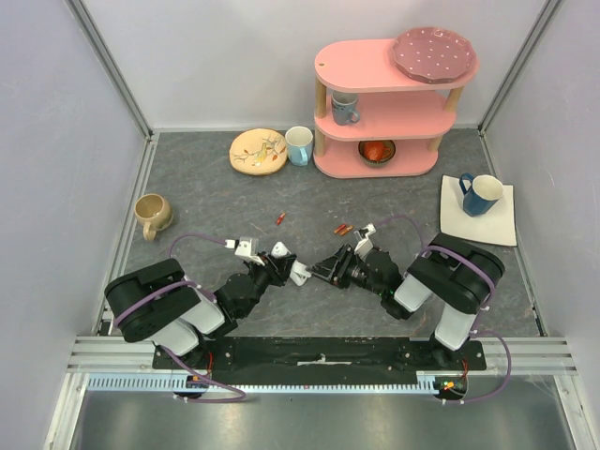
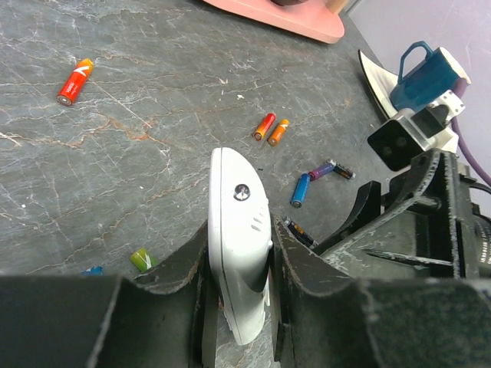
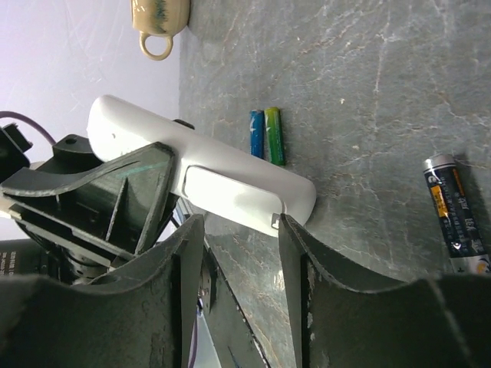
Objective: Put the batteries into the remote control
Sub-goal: Remove the battery cover from the remote control.
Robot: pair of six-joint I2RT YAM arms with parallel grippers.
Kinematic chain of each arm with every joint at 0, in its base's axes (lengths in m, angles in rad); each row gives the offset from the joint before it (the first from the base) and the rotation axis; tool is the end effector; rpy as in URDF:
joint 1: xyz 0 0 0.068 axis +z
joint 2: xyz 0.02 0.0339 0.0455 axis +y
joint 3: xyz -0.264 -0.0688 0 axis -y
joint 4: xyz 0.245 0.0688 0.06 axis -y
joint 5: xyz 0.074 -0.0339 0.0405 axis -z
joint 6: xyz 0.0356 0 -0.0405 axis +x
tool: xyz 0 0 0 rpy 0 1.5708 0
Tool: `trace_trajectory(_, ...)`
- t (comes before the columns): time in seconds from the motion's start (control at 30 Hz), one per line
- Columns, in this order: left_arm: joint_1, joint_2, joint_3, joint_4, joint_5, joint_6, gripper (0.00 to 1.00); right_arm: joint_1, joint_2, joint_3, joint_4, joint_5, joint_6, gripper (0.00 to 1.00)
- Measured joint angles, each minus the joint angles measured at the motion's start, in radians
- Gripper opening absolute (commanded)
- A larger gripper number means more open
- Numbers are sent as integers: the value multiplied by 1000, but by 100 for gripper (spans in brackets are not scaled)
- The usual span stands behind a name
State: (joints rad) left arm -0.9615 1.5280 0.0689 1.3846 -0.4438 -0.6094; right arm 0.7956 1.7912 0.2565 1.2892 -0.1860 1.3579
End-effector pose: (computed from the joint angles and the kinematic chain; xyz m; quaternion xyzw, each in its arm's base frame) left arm 0.1278 -0.1565 0.1326 -0.0222 0.7302 -0.3552 0.5833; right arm 0.1718 0.1848 0.1020 0.1629 0.7700 0.5740 0.2260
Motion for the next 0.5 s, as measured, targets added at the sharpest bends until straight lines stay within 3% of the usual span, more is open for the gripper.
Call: trace_trajectory(0.5,0,0,0,-11,-5,-44,2,-1,-141,-3,-161,-2,-117,52)
